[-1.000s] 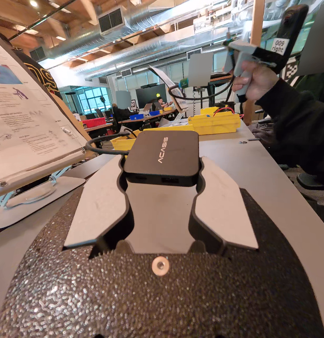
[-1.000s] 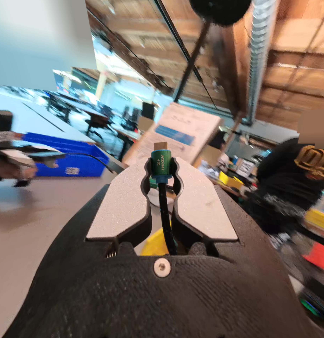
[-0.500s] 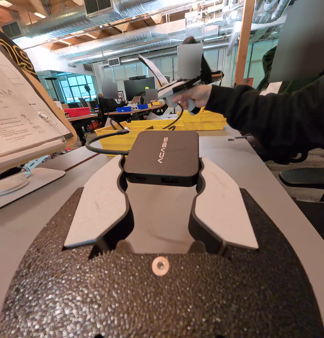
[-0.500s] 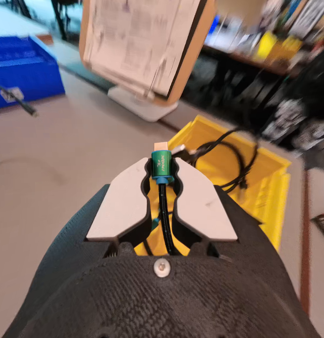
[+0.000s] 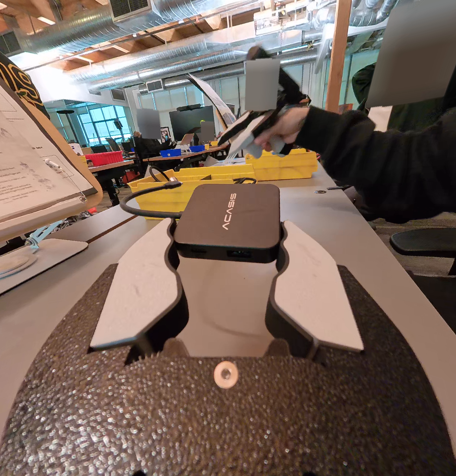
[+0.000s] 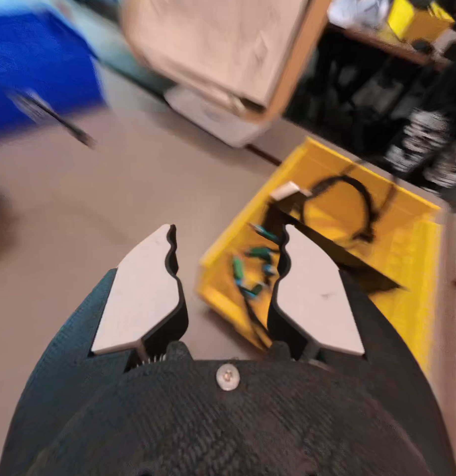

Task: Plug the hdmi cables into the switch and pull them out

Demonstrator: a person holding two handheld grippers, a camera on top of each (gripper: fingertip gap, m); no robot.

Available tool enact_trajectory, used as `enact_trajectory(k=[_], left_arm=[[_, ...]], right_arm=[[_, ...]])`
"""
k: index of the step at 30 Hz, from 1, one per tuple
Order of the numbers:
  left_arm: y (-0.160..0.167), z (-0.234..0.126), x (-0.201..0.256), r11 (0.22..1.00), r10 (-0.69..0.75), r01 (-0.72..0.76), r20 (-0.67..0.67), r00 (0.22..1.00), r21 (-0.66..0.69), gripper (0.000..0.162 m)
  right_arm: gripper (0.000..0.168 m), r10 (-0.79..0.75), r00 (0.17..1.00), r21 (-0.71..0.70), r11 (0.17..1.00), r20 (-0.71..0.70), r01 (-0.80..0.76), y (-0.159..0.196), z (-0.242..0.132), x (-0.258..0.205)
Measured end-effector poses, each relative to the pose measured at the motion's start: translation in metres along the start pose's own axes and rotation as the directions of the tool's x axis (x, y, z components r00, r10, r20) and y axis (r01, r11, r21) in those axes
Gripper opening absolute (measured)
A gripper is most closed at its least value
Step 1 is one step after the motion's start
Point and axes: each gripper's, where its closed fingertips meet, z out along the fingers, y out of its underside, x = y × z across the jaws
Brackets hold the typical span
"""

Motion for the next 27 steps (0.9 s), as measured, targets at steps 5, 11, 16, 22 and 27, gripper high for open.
enact_trajectory(k=[5, 11, 16, 22, 27], left_arm=[[0.005, 0.011, -0.001, 0.987, 0.156, -0.153, 0.072, 0.985, -0.050, 0.074], [0.008, 0.033, 0.023, 0.942, 0.327, -0.323, 0.033, 0.944, -0.088, 0.074], [0.026, 0.041, 0.036, 0.877, 0.452, -0.452, -0.035, 0.891, -0.166, 0.074], [0.013, 0.035, 0.020, 0.965, 0.255, -0.248, 0.085, 0.963, -0.085, 0.081], [0.013, 0.030, 0.005, 0.983, 0.179, -0.171, 0.142, 0.974, -0.062, 0.068]], right_arm=[[0.084, 0.305, 0.681, 0.075, 0.881, 0.666, -0.468, -0.025, 0.000, -0.162], [0.077, 0.586, 0.218, -0.359, 0.705, 0.780, -0.612, -0.004, 0.056, -0.260], [0.017, 0.493, 0.273, -0.331, 0.816, 0.826, -0.474, -0.005, 0.053, -0.289], [0.014, 0.306, 0.721, -0.012, 0.924, 0.622, -0.382, -0.032, 0.037, -0.168], [0.014, -0.198, 0.976, -0.173, 0.968, -0.094, 0.180, -0.035, 0.027, 0.055]])
